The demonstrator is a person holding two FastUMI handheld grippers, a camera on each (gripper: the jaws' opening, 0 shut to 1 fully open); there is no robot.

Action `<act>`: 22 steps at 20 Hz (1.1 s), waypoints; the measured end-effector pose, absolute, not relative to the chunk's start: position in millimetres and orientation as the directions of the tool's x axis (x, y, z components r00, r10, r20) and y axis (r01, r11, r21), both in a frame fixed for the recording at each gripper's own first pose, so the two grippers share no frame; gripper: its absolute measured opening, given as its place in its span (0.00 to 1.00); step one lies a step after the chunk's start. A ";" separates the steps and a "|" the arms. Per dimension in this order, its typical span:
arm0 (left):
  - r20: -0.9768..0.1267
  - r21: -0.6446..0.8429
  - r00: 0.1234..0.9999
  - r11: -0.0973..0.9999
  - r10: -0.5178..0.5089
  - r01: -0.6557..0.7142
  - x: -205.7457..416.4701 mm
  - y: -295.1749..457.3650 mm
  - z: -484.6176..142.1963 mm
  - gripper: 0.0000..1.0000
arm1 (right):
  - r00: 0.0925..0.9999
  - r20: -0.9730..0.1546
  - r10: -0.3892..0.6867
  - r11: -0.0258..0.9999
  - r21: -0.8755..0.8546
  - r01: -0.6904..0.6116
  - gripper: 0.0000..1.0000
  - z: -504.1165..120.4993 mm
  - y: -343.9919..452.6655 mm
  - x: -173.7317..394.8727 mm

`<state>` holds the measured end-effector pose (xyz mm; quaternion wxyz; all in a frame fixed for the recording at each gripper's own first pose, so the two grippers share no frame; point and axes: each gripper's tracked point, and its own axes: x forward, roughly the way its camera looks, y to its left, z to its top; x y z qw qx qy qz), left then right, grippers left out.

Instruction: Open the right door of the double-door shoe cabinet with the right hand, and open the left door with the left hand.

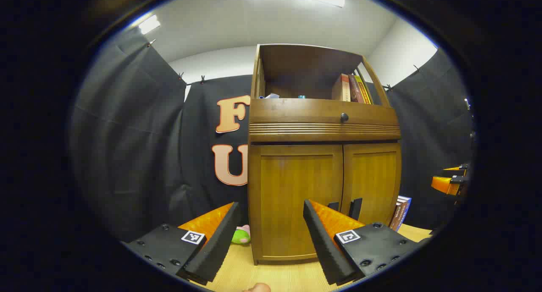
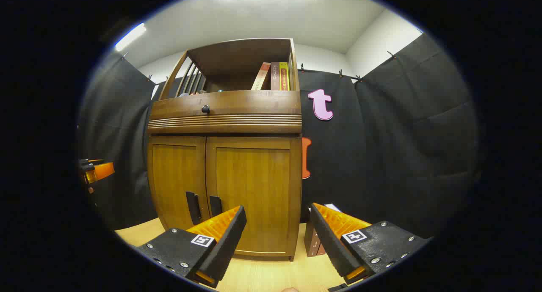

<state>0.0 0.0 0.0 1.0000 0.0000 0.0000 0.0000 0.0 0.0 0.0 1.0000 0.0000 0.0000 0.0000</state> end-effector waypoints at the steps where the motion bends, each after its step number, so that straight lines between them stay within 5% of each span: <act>1: -0.002 0.007 1.000 1.000 -0.003 0.003 1.0 -1.2 0.3 0.95 | 1.000 0.001 0.001 1.000 -0.005 -0.001 1.00 -0.5 -0.6 -0.2; 16: 0.029 0.040 1.000 0.999 -0.012 0.011 -9.4 -16.1 10.4 0.95 | 1.000 0.005 0.017 1.000 -0.008 -0.017 0.94 2.9 7.2 -2.0; 21: 0.014 0.025 1.000 1.000 -0.008 0.008 -8.0 -11.3 4.0 0.95 | 0.999 -0.014 0.040 0.999 -0.008 -0.040 1.00 -18.6 29.7 11.2; 22: 0.011 0.021 1.000 1.000 -0.006 0.006 -8.1 -9.7 2.7 0.95 | 0.999 -0.016 0.046 0.999 -0.003 -0.046 0.94 -24.1 36.6 15.7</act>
